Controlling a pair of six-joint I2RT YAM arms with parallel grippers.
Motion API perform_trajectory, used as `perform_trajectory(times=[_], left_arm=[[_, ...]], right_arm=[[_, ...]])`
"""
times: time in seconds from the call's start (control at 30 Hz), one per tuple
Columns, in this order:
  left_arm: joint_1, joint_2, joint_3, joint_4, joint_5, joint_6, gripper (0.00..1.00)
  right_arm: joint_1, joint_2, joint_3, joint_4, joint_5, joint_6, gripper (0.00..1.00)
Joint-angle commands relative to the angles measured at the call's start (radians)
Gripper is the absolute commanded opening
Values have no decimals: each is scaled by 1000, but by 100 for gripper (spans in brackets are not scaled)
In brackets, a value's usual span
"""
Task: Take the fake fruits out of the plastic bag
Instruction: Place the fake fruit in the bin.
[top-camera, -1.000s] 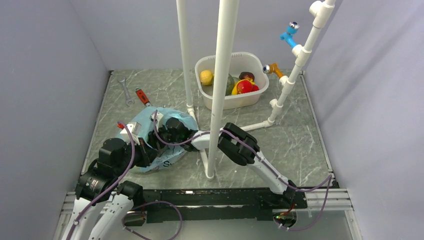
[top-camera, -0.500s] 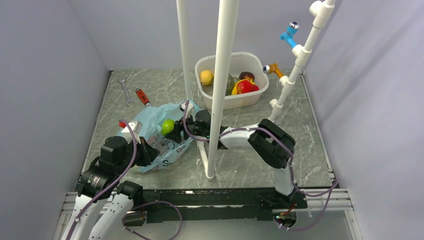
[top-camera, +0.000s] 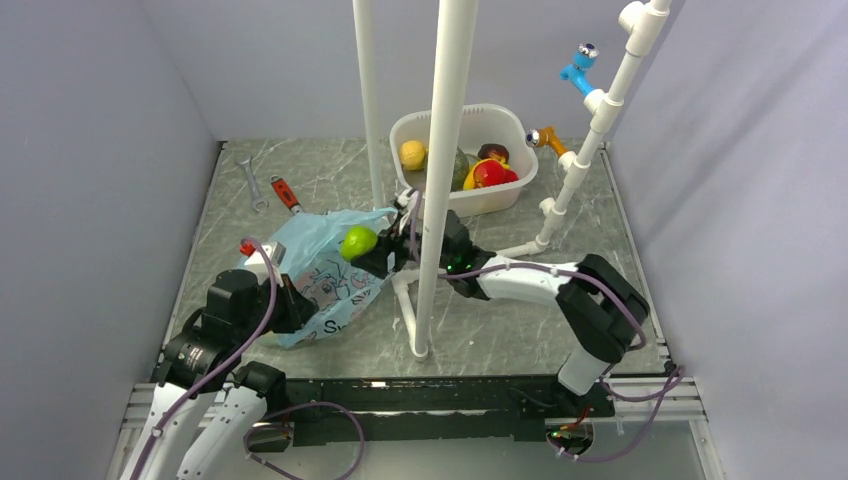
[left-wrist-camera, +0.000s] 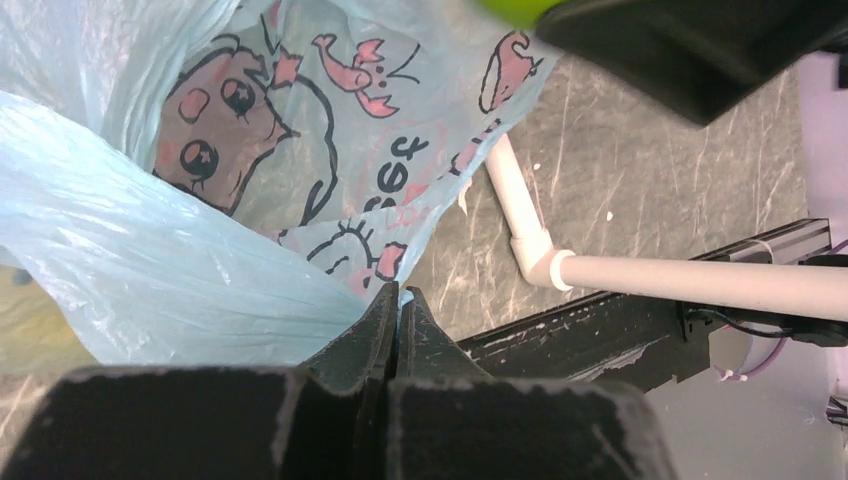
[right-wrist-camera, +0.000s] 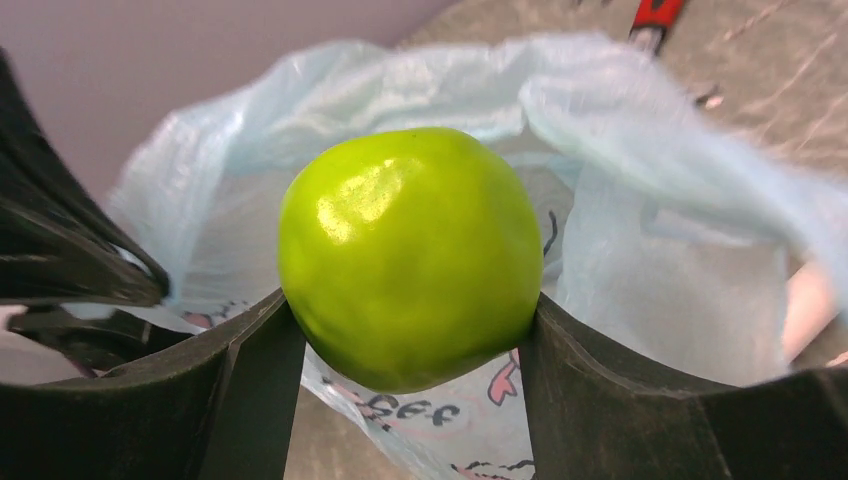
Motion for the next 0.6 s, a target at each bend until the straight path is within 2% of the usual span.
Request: perform_trajectory(times=[0.0,0.13,0.27,0.43,0.57], left_arm=[[5,-32,31,-60,-10,-12,0],[5,-74,9,-54,-23,-25,0],[5,-74,8,-50,-15,-22,0],[6,-59,8,-36,5,-18,0],[6,-56,9,-19,17,-10,0]], right_arm=[[-37,-115,-16,50,-90,76,4],[-60,-188,-33,73,-121,133,4],[-95,-293,-29,18,-90,124,4],[-107,-440,-53,-128,173,9,3],[-145,-483,-64,-235,414,1,2]])
